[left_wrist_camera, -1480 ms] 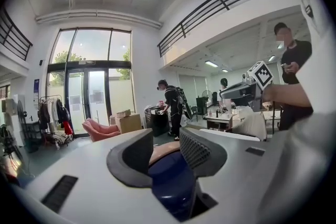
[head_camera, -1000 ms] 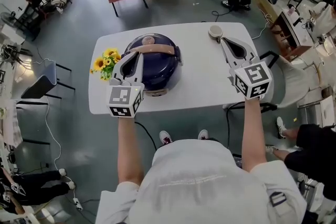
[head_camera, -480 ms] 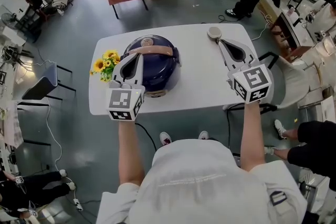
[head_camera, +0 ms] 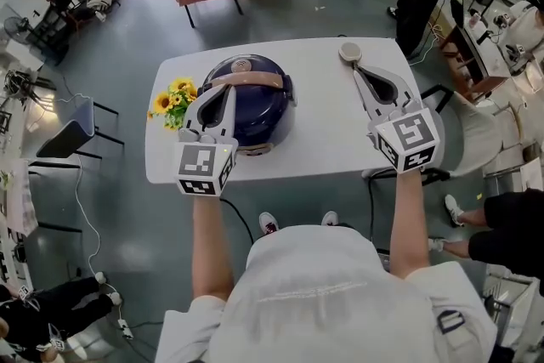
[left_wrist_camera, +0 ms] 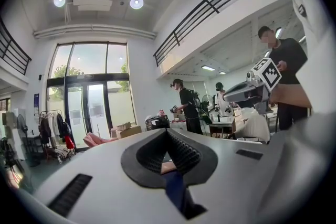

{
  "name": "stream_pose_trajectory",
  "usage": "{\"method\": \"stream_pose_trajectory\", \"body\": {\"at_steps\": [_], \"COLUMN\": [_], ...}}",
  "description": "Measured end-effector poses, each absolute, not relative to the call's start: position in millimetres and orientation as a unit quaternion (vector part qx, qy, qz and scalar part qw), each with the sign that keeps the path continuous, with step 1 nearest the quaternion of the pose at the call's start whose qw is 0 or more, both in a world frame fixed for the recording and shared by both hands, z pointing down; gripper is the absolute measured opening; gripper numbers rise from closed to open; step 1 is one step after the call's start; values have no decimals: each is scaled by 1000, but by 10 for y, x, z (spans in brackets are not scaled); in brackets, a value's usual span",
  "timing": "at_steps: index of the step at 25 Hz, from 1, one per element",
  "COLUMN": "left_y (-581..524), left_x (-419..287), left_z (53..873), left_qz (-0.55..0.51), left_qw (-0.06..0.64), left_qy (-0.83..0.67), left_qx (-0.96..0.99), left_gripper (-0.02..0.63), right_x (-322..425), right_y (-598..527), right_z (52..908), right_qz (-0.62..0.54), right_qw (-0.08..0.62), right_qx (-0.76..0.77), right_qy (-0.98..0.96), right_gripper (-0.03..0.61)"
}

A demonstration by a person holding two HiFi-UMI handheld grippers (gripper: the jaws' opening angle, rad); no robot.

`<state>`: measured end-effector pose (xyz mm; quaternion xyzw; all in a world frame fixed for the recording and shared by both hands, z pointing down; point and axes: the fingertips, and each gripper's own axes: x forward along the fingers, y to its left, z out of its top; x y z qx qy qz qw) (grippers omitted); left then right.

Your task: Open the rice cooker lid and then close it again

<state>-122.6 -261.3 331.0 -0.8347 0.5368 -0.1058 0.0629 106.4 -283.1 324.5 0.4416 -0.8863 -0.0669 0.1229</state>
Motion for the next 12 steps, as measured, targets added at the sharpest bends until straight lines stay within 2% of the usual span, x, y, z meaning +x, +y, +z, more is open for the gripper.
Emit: {"method": "stream_pose_trajectory", "body": {"at_steps": [12], "left_y": [-2608], "left_x": [-1258], "left_z": [3324], "left_qz": [-107], "left_qw": [59], "left_qy": [537], "left_qx": [-835], "left_gripper": [15], "right_x": [980], "right_y": [-2793], "right_z": [3250], "right_qz": [-74], "right_qw": [128], "right_qx": [431], "right_qy": [-890], "right_gripper": [25]}}
